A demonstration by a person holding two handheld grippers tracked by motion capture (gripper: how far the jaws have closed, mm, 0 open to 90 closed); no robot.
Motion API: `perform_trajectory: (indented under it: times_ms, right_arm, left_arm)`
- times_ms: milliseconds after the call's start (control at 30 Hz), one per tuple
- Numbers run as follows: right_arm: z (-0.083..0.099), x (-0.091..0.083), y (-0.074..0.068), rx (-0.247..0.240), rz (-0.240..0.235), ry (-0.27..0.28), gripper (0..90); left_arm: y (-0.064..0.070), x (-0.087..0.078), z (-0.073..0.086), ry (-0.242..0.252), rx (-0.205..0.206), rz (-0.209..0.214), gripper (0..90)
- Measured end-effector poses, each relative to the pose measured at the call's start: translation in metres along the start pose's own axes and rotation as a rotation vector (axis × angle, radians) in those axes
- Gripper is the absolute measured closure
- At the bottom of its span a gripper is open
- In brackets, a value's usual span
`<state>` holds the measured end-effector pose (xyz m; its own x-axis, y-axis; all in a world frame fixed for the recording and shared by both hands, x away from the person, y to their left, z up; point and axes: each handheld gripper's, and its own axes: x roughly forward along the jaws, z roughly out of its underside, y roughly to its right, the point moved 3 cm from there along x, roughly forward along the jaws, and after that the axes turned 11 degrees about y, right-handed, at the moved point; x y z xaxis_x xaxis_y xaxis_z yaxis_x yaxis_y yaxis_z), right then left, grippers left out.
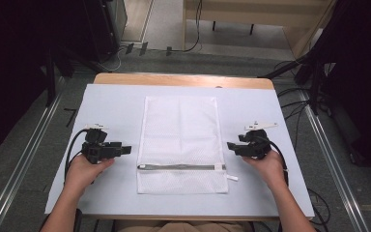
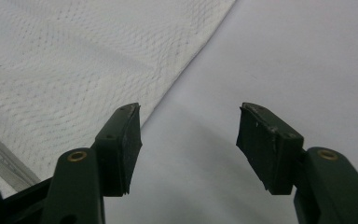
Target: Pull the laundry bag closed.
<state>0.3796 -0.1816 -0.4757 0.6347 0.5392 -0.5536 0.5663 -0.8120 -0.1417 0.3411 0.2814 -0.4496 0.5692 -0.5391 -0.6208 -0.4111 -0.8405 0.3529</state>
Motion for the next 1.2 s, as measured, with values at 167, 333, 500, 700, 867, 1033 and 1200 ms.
perform_trajectory:
  times_ms: [167,333,500,700,867,1033,1200]
  right_arm:
    - [-0.0006,-0.0005,0.0012,0.004,0.004,0.004,42.2]
    - [-0.0004,0.0002,0.0010,0.006,0.004,-0.005,43.1]
    - [0.0004,0.0004,0.0014,0.003,0.005,-0.015,42.8]
    - [0.0008,0.0013,0.0007,0.004,0.000,-0.017,42.8]
    - [0.0009,0.0013,0.0003,0.009,-0.006,-0.021,42.9]
    - [0.0010,0.0011,0.0001,0.011,-0.007,-0.025,43.1]
    - [-0.0017,-0.0016,-0.0069,0.017,-0.019,-0.019,46.4]
  left_arm:
    - [-0.0017,-0.0001,-0.0008,0.015,-0.001,0.000,43.6]
    - [-0.0025,0.0003,0.0000,0.012,0.009,0.015,39.6]
    - [-0.0018,0.0011,0.0000,0.006,0.003,0.020,40.5]
    - [-0.0029,0.0011,0.0008,0.007,0.022,0.006,38.9]
    - [-0.0035,0.0010,0.0009,0.008,0.028,0.009,36.9]
    - [-0.0031,0.0000,0.0007,0.006,0.038,0.011,36.9]
    - [-0.0031,-0.0036,-0.0002,0.011,0.039,0.014,38.2]
